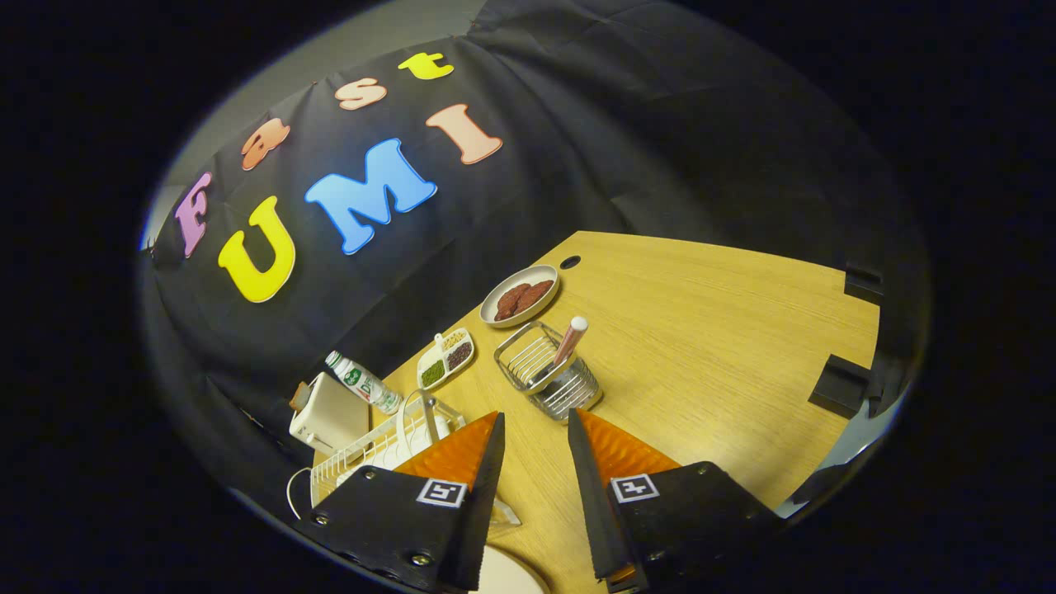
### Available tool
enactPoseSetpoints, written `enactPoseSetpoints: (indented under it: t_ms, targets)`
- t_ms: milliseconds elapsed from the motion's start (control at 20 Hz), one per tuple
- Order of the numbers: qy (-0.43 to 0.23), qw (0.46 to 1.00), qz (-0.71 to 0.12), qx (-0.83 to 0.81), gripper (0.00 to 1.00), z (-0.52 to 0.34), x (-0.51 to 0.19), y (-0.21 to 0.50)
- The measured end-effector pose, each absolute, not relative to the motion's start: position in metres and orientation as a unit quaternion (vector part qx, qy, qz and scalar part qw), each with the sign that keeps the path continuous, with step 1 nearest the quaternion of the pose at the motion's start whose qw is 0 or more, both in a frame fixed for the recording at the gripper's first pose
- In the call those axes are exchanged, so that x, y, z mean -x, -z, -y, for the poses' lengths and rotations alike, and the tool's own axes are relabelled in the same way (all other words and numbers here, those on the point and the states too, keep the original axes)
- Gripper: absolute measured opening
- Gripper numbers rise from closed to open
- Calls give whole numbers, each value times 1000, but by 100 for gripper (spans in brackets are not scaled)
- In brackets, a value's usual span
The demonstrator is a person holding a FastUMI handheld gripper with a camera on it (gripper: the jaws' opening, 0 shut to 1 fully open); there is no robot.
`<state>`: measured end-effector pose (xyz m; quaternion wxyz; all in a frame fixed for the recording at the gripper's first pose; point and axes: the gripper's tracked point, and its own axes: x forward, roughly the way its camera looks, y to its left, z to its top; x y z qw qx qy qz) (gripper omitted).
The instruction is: Take the plate from the dish rack, then take the spoon from the basket and place it into the plate.
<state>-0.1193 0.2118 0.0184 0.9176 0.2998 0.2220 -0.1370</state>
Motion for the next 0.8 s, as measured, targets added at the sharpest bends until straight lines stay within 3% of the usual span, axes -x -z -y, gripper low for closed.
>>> enactPoseSetpoints:
  t_ms: [600,700,750,800]
  targets:
    - [173,910,-214,-311,49,-165,60,8]
    - [173,909,-219,-310,38,-166,57,12]
    - [162,911,-212,-315,37,-170,59,4]
    - [164,912,-212,-311,27,-170,58,4]
